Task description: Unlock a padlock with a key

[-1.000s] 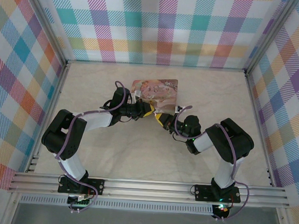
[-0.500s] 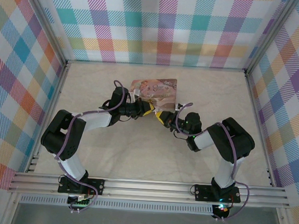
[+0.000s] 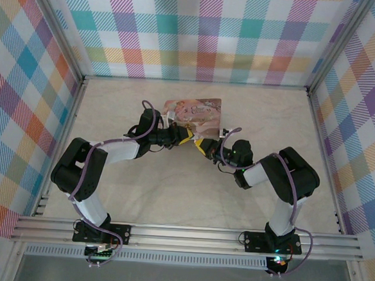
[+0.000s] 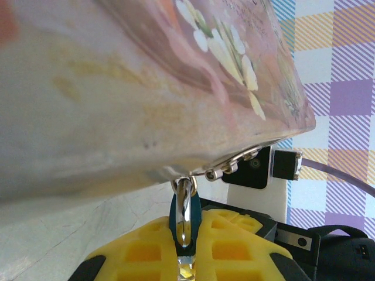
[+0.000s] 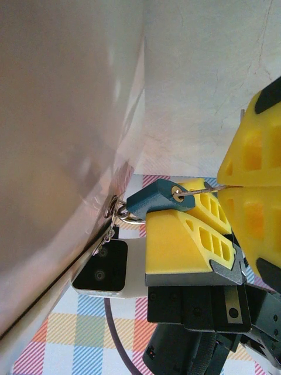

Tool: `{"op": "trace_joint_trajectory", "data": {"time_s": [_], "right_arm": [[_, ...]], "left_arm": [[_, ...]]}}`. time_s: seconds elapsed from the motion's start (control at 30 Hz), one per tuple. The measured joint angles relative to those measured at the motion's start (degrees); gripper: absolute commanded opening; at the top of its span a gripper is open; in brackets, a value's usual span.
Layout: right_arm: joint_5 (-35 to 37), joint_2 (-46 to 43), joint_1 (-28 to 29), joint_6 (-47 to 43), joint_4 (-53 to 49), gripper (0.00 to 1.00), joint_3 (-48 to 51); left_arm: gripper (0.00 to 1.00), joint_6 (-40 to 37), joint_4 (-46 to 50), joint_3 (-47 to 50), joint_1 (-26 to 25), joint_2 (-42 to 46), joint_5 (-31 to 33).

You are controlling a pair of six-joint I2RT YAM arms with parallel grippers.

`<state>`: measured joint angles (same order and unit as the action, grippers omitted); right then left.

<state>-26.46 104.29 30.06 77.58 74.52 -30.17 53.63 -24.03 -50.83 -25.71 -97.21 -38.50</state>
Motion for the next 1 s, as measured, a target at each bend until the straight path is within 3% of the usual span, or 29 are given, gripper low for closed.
{"op": "trace_joint_trajectory", "data": {"time_s": [1.0], "right_arm": [[2.1, -4.2, 3.1, -1.4, 0.0, 0.0, 4.6]], "left_arm": [[0.1, 0.2, 0.0, 0.5, 0.0, 0.0, -1.1]]}}
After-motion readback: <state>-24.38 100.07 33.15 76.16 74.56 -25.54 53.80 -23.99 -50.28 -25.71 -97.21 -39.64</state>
